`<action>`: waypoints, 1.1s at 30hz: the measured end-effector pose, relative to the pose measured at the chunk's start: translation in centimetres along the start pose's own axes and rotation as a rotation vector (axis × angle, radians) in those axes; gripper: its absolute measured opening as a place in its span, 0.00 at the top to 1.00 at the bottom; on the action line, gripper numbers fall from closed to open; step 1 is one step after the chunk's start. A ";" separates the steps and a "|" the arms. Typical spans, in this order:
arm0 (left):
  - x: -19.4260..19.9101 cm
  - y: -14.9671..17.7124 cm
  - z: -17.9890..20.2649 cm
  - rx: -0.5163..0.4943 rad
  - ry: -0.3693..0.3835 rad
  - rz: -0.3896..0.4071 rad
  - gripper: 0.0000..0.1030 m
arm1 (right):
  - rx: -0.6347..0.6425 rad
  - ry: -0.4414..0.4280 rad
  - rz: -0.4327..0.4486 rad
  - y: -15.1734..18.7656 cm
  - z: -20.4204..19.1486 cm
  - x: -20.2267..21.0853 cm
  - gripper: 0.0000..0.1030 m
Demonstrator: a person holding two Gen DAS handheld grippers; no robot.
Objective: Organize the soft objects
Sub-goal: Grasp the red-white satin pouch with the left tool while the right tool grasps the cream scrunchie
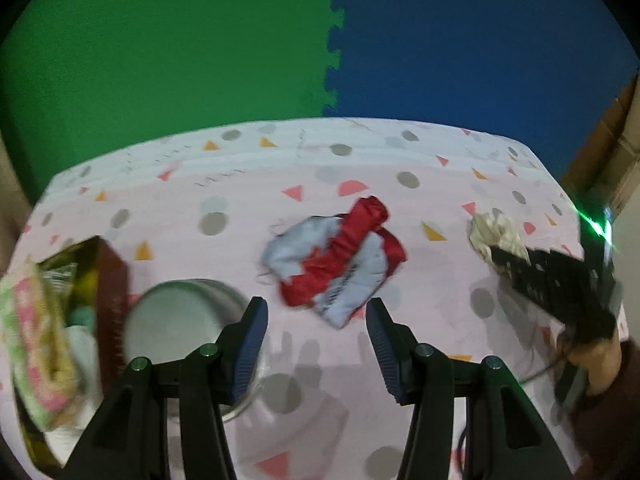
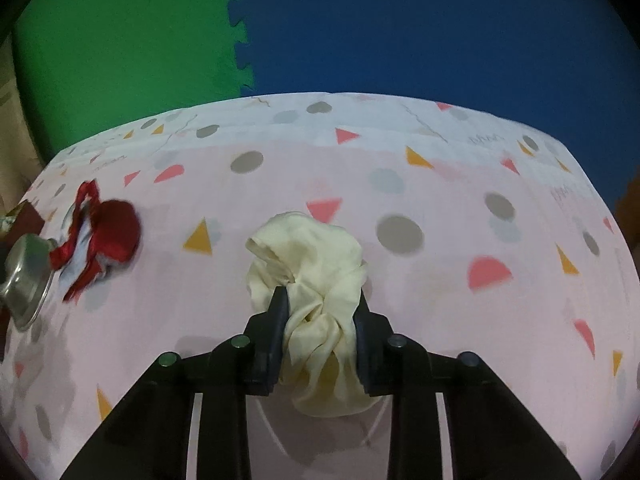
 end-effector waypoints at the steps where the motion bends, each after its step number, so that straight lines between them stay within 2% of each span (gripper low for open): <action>1: -0.4 -0.1 0.5 0.002 0.013 -0.004 0.49 | -0.008 -0.003 0.003 0.4 0.1 0.3 0.74; 4: -1.9 -0.2 1.9 -0.002 0.047 -0.039 0.49 | -0.027 -0.020 0.012 0.7 0.2 0.6 0.74; 8: -4.0 -0.5 3.4 -0.009 0.052 -0.083 0.49 | -0.012 -0.005 0.007 0.4 0.0 0.3 0.73; 14: -6.3 -1.4 3.8 -0.009 -0.004 -0.100 0.49 | -0.006 -0.003 0.006 0.4 -0.1 0.2 0.71; 16: -7.0 -1.4 4.1 -0.018 -0.011 -0.101 0.41 | -0.005 -0.004 0.006 0.4 -0.1 0.2 0.70; 18: -8.1 -1.1 4.0 -0.020 -0.043 -0.108 0.41 | -0.002 -0.002 0.005 0.4 -0.1 0.2 0.70; 22: -8.8 -0.9 4.5 -0.066 -0.102 -0.056 0.39 | -0.002 -0.005 0.005 0.4 -0.1 0.2 0.69; 26: -8.7 -1.0 4.1 -0.034 -0.065 -0.048 0.39 | 0.000 -0.005 0.004 0.4 -0.1 0.2 0.68; 27: -8.7 -1.0 4.0 -0.029 -0.059 -0.054 0.41 | 0.000 -0.005 0.004 0.4 -0.1 0.2 0.67; 28: -8.6 -1.1 3.9 -0.028 -0.066 -0.055 0.53 | 0.000 -0.005 0.004 0.5 -0.1 0.2 0.67; 31: -8.4 -1.1 3.2 -0.024 -0.094 -0.060 0.78 | 0.000 -0.004 0.004 0.5 -0.1 0.1 0.67; 33: -8.1 -1.0 3.1 -0.002 -0.068 -0.069 0.86 | 0.001 -0.004 0.004 0.5 -0.1 0.1 0.67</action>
Point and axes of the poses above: each gripper's, at about its wrist camera, not at the fingertips, and x roughly against the way its jaws point, z to its right, y to its underside, the point moved 10 cm from there along -x, roughly the way its jaws point, and after that the axes turned 11 degrees about -y, right-handed, at the moved point
